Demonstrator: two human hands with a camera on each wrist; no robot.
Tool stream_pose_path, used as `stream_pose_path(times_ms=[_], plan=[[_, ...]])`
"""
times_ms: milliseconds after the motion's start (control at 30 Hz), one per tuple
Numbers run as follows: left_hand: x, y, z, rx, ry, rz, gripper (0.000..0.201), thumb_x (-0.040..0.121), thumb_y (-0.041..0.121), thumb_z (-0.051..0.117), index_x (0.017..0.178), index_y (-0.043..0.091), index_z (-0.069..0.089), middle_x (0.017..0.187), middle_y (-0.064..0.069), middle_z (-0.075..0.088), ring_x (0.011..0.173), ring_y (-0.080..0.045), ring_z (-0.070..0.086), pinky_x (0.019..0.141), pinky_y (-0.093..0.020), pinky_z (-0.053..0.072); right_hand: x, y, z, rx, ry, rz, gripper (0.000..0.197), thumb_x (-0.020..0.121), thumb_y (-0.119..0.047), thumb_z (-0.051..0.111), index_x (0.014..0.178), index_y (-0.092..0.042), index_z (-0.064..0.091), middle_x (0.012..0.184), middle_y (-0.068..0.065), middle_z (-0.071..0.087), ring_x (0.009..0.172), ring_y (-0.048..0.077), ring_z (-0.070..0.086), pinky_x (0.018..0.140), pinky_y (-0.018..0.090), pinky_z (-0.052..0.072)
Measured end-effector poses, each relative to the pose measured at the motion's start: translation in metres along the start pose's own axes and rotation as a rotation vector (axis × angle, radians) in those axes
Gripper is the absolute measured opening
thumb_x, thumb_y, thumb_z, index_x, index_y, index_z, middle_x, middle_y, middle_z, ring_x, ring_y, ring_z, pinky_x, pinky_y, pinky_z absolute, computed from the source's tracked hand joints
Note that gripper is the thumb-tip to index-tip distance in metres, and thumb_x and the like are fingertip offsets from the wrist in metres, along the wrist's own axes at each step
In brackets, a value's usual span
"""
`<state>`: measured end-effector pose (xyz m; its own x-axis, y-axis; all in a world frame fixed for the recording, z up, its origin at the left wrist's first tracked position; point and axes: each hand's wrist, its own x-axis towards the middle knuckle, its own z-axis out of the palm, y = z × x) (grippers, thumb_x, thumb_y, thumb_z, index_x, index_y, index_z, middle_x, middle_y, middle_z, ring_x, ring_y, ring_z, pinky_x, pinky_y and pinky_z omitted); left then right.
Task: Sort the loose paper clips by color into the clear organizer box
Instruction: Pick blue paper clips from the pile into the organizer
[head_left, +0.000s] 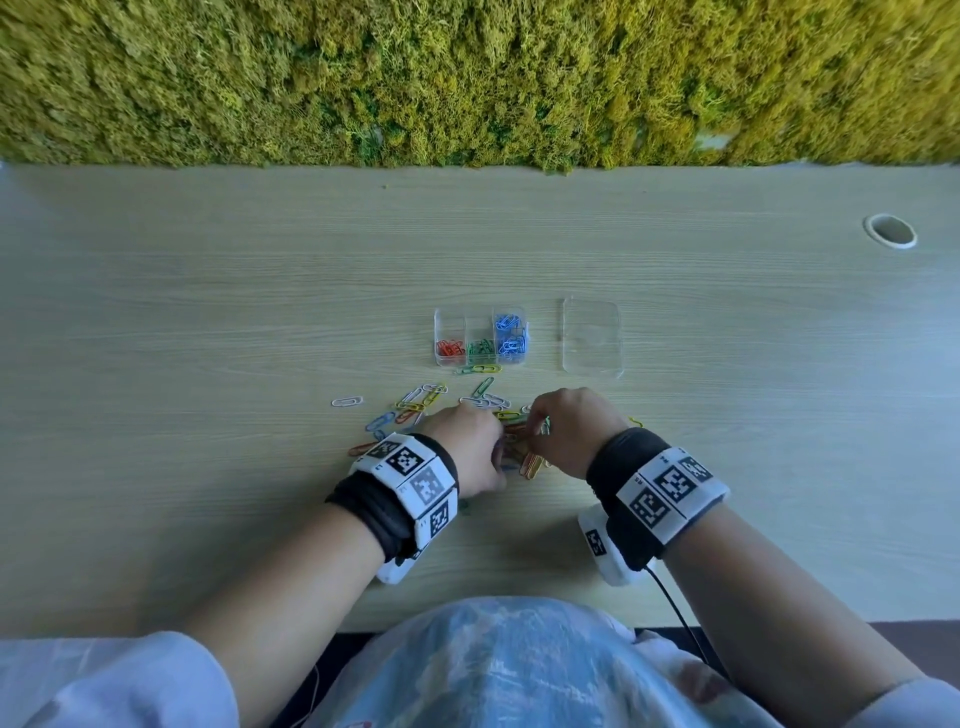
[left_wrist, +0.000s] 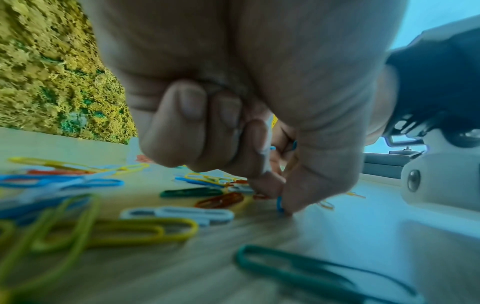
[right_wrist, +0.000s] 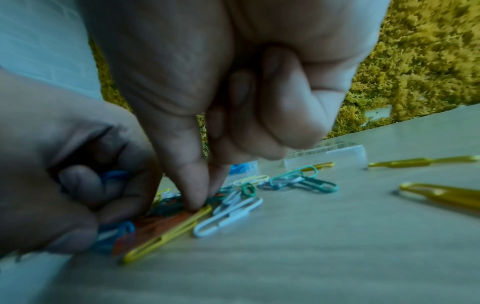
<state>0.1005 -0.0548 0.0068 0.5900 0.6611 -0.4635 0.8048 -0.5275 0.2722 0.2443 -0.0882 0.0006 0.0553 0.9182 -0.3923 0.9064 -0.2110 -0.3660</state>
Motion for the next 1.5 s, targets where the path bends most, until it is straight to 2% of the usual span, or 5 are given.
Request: stream_pose_path(times_ms=[200, 400, 767, 1333, 1500], plan=[[-0.009, -0.021, -0.005, -0.381, -0.038, -0.051, 0.016, 0.081, 0.030, 0.061, 0.071, 0.022, 0.051, 0.071, 0.005, 0.052, 0.064, -0.013, 0.049, 0.056, -0.025, 0.039, 0.010, -0.010, -0.018, 0.057, 0.038, -0.073, 0.016, 0.090, -0.021, 0.055, 0.097, -0.015, 0.068, 0.081, -0.005, 0.057, 0.076, 0.014, 0.053, 0.062, 0.021, 0.040], [-0.039, -0.062, -0.009, -1.731, 0.011, -0.102, 0.016, 0.056, 0.002, 0.035, 0.066, 0.014, 0.035, 0.055, -0.002, 0.043, 0.040, -0.012, 0.035, 0.037, -0.014, 0.026, 0.029, -0.020, -0.025, 0.193, 0.052, -0.052, 0.010, 0.086, -0.022, 0.061, 0.088, -0.017, 0.069, 0.060, -0.012, 0.047, 0.056, 0.006, 0.045, 0.048, 0.017, 0.033], [-0.053, -0.115, 0.017, -0.649, 0.303, -0.402, 0.014, 0.078, 0.027, 0.068, 0.071, 0.017, 0.061, 0.051, 0.008, 0.044, 0.041, -0.011, 0.036, 0.045, -0.020, 0.031, 0.042, -0.064, -0.001, -0.281, -0.076, -0.154, 0.028, 0.092, -0.031, 0.050, 0.102, -0.012, 0.068, 0.100, 0.003, 0.067, 0.086, 0.018, 0.062, 0.070, 0.026, 0.053], [-0.051, -0.113, -0.005, -0.443, 0.367, -0.377, 0.017, 0.078, 0.035, 0.067, 0.065, 0.027, 0.060, 0.069, 0.007, 0.066, 0.050, -0.013, 0.053, 0.051, -0.025, 0.045, 0.039, -0.085, 0.003, -0.406, -0.121, -0.163, 0.032, 0.090, -0.022, 0.047, 0.060, -0.013, 0.041, 0.062, 0.000, 0.043, 0.069, 0.021, 0.053, 0.063, 0.031, 0.050], [-0.046, -0.107, -0.007, -0.470, 0.382, -0.362, 0.012, 0.082, 0.033, 0.062, 0.073, 0.026, 0.063, 0.055, 0.011, 0.046, 0.056, -0.013, 0.049, 0.049, -0.022, 0.035, 0.040, -0.073, -0.005, -0.367, -0.160, -0.174, 0.020, 0.085, -0.023, 0.056, 0.100, -0.013, 0.066, 0.099, 0.003, 0.066, 0.091, 0.021, 0.064, 0.077, 0.034, 0.057]])
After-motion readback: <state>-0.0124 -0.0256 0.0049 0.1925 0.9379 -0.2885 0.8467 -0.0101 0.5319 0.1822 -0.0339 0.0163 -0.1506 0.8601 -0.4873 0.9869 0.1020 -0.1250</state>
